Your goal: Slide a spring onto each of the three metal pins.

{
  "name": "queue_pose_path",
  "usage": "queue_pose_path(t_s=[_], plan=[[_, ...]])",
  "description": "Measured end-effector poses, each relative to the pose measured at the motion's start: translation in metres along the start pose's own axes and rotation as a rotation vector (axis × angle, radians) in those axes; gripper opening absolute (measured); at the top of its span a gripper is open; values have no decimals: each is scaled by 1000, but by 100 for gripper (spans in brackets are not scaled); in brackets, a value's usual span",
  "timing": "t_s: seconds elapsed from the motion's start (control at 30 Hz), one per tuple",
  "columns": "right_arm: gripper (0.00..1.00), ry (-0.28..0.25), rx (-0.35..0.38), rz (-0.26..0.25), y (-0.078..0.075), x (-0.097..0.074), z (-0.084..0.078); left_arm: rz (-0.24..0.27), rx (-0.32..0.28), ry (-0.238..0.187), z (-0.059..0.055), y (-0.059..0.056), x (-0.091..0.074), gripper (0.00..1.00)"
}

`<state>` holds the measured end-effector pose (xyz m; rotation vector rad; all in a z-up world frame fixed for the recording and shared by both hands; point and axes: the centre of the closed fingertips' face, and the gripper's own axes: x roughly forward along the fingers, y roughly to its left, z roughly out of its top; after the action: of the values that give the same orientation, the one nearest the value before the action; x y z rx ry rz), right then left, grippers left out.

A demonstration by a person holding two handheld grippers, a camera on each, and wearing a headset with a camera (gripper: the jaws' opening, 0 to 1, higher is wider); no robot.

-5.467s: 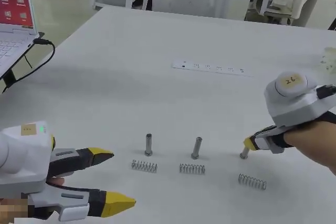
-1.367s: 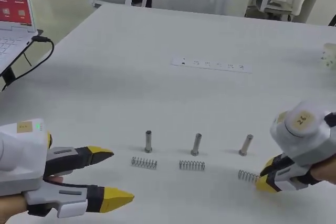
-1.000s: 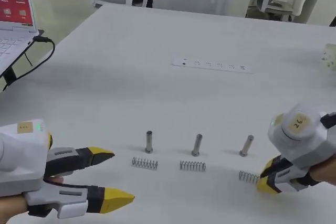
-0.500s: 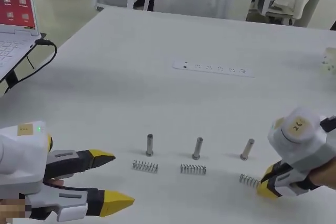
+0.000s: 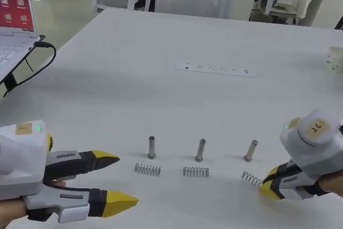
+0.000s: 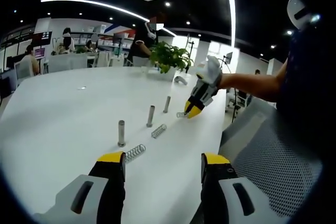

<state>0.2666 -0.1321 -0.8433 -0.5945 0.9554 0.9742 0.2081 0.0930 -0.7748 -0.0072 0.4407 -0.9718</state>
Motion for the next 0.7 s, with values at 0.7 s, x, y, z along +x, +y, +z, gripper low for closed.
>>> queue_pose_path(t_s=[0.7], plan=[[8, -138, -21, 36, 33, -10, 49, -36, 49, -42, 22, -4, 2, 45]])
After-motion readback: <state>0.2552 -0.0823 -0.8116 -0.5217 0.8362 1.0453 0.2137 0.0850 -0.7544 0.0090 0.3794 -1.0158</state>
